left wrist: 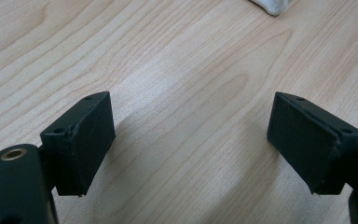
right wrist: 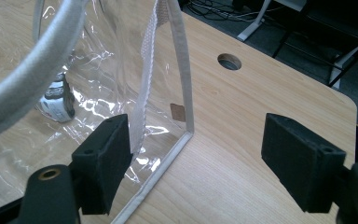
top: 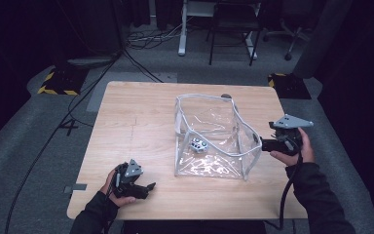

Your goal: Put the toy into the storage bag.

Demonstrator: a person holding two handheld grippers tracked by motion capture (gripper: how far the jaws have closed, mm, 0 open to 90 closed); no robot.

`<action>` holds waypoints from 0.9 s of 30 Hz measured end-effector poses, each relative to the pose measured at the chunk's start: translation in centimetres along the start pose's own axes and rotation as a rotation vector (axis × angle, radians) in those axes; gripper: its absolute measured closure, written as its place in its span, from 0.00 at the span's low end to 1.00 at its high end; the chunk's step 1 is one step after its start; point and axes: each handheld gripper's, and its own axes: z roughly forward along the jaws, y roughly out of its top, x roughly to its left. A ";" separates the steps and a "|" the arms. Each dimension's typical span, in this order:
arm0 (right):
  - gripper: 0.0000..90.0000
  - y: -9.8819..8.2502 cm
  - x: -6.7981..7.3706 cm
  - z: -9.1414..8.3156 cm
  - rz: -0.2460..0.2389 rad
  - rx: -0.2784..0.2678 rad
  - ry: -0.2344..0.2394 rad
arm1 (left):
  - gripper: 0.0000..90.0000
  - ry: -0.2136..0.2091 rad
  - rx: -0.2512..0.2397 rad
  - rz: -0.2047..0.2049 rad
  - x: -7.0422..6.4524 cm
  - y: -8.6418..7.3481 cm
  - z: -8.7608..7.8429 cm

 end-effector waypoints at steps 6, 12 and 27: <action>0.27 -0.4 0.0 -0.3 0.008 -0.013 0.003 | 0.17 -0.003 0.000 -0.002 0.0 0.0 0.0; 0.27 -0.9 0.2 -0.8 0.020 -0.032 0.007 | 0.17 -0.003 0.000 -0.002 0.0 0.0 0.0; 0.28 -2.8 0.1 -2.7 0.063 -0.080 0.016 | 0.17 -0.002 0.001 0.000 0.0 0.0 0.0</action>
